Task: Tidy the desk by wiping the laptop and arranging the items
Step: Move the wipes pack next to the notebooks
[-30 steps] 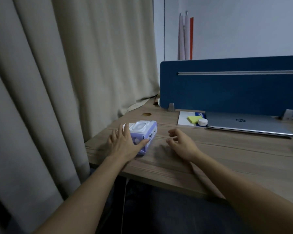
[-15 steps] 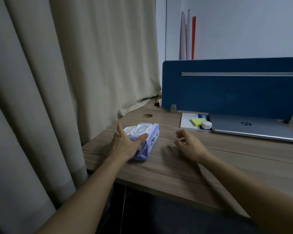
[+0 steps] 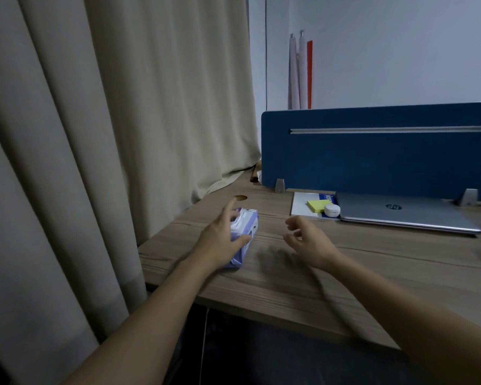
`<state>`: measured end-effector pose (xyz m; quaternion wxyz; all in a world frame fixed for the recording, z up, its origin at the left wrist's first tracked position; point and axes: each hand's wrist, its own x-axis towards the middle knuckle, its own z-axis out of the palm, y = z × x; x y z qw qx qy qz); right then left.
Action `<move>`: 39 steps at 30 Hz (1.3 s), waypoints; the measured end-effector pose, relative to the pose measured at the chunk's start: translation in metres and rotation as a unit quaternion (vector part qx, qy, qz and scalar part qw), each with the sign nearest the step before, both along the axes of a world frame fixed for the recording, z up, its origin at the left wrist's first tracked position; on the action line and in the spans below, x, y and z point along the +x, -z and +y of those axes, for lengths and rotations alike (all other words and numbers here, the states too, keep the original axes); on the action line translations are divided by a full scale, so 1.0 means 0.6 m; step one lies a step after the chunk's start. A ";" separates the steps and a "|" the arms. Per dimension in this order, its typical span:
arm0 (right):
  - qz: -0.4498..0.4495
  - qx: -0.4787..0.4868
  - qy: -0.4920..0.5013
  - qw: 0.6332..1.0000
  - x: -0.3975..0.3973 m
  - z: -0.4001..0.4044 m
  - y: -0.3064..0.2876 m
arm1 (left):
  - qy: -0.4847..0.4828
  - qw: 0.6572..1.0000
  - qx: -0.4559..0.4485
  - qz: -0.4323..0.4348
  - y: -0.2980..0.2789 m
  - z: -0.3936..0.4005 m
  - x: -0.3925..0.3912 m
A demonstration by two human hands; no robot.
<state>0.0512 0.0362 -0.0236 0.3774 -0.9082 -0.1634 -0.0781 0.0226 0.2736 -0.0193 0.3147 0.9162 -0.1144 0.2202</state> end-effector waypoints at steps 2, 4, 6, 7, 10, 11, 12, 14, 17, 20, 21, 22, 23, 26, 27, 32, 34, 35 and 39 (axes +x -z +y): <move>0.002 -0.002 -0.002 1.000 -0.005 -0.002 0.001 | -0.018 0.995 0.098 0.008 0.007 -0.005 -0.001; 0.000 -0.007 -0.003 1.000 -0.007 -0.004 0.004 | -0.043 0.986 0.162 -0.009 0.016 -0.002 -0.001; 0.001 -0.012 -0.004 1.000 -0.007 -0.009 0.009 | -0.054 0.981 0.186 -0.027 0.024 0.003 0.001; 0.003 -0.014 -0.003 1.000 -0.006 -0.013 0.012 | -0.054 0.979 0.191 -0.035 0.027 0.004 0.001; 0.018 -0.014 0.006 1.000 0.000 -0.025 0.021 | -0.052 0.979 0.190 -0.046 0.029 0.004 0.003; 0.024 -0.011 0.010 1.000 0.003 -0.029 0.025 | -0.052 0.979 0.190 -0.051 0.029 0.004 0.003; 0.029 -0.008 0.012 0.999 0.006 -0.033 0.029 | -0.051 0.979 0.191 -0.054 0.030 0.005 0.002; 0.037 -0.007 0.016 0.999 0.011 -0.042 0.038 | -0.048 0.978 0.196 -0.055 0.037 0.008 0.000; 0.043 -0.007 0.018 0.999 0.022 -0.053 0.050 | -0.048 0.977 0.201 -0.056 0.052 0.010 0.001; 0.046 0.003 0.021 0.999 0.035 -0.061 0.060 | -0.051 0.976 0.207 -0.034 0.056 0.002 0.015; 0.043 0.006 0.023 0.999 0.040 -0.065 0.062 | -0.052 0.975 0.213 -0.029 0.056 -0.003 0.023; 0.039 0.008 0.027 0.999 0.044 -0.068 0.064 | -0.053 0.975 0.216 -0.026 0.056 -0.009 0.031; 0.034 0.008 0.030 0.999 0.050 -0.071 0.065 | -0.054 0.975 0.215 -0.025 0.057 -0.015 0.039; 0.012 -0.018 0.039 0.999 0.066 -0.083 0.070 | -0.059 0.975 0.212 -0.034 0.063 -0.036 0.072; 0.000 -0.035 0.036 0.999 0.067 -0.085 0.070 | -0.063 0.974 0.213 -0.041 0.065 -0.038 0.079; -0.094 -0.186 0.028 0.978 0.107 -0.111 0.075 | -0.073 0.971 0.213 -0.083 0.078 -0.071 0.152; -0.132 -0.234 0.048 0.962 0.128 -0.122 0.075 | -0.077 0.970 0.212 -0.094 0.084 -0.087 0.184; -0.147 -0.249 0.060 0.955 0.140 -0.128 0.075 | -0.078 0.970 0.210 -0.100 0.087 -0.095 0.201; -0.197 -0.293 0.092 0.931 0.191 -0.140 0.079 | -0.073 0.968 0.208 -0.124 0.094 -0.120 0.270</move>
